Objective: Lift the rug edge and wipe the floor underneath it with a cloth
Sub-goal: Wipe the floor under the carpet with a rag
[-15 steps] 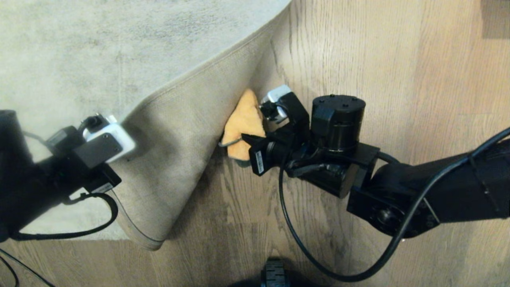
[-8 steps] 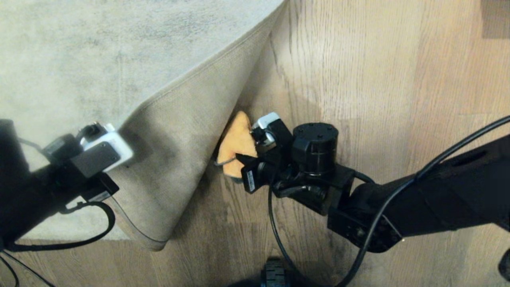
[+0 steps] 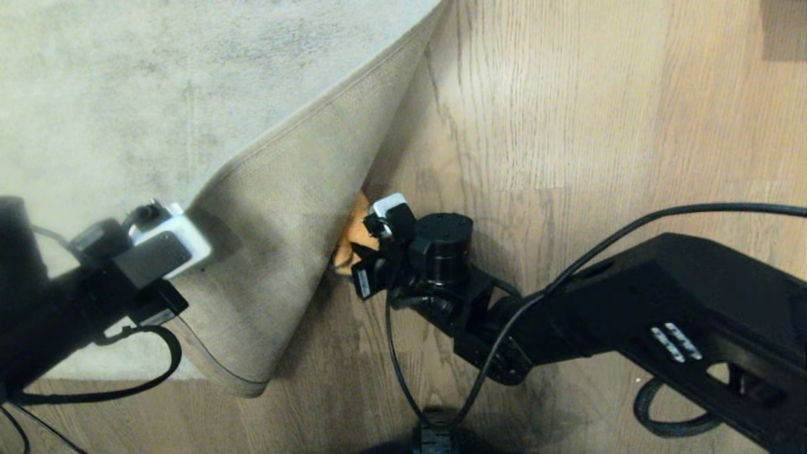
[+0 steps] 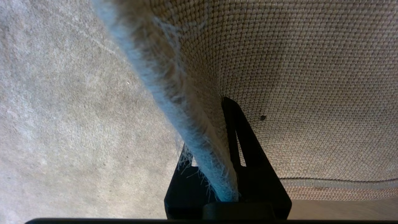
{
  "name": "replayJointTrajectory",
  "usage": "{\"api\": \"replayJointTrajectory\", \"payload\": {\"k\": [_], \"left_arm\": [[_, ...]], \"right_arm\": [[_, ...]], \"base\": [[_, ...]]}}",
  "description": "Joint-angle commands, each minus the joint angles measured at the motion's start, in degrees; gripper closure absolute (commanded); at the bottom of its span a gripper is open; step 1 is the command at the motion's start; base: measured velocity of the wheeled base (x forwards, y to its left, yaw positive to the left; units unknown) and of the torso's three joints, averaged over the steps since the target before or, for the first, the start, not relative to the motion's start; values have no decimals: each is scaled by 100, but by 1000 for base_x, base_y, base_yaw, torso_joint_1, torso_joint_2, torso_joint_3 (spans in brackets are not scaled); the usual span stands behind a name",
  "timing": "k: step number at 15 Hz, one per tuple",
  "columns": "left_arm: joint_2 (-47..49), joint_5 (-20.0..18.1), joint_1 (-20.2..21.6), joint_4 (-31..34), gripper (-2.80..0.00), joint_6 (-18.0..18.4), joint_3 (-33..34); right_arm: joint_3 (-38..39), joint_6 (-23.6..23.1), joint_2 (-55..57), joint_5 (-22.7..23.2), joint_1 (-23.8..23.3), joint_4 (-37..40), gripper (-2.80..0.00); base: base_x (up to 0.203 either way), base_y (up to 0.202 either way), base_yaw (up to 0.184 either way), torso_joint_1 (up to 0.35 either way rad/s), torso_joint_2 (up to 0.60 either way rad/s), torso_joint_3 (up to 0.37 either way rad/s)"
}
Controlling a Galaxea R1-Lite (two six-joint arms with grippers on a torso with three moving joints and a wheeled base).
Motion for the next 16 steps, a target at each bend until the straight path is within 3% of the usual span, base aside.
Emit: {"api": "replayJointTrajectory", "payload": {"k": [1, 6, 16], "left_arm": [[20, 8, 2, -16, 0, 32, 6], [29, -1, 2, -16, 0, 32, 24], [43, -1, -7, -16, 0, 32, 82]], "right_arm": [[-529, -4, 429, -60, -116, -3, 0], [-605, -26, 160, -59, -652, 122, 0], [-610, -38, -915, 189, -2297, 761, 0]], "base": [[0, 0, 0, 0, 0, 0], [0, 0, 0, 0, 0, 0], [0, 0, 0, 0, 0, 0]]}}
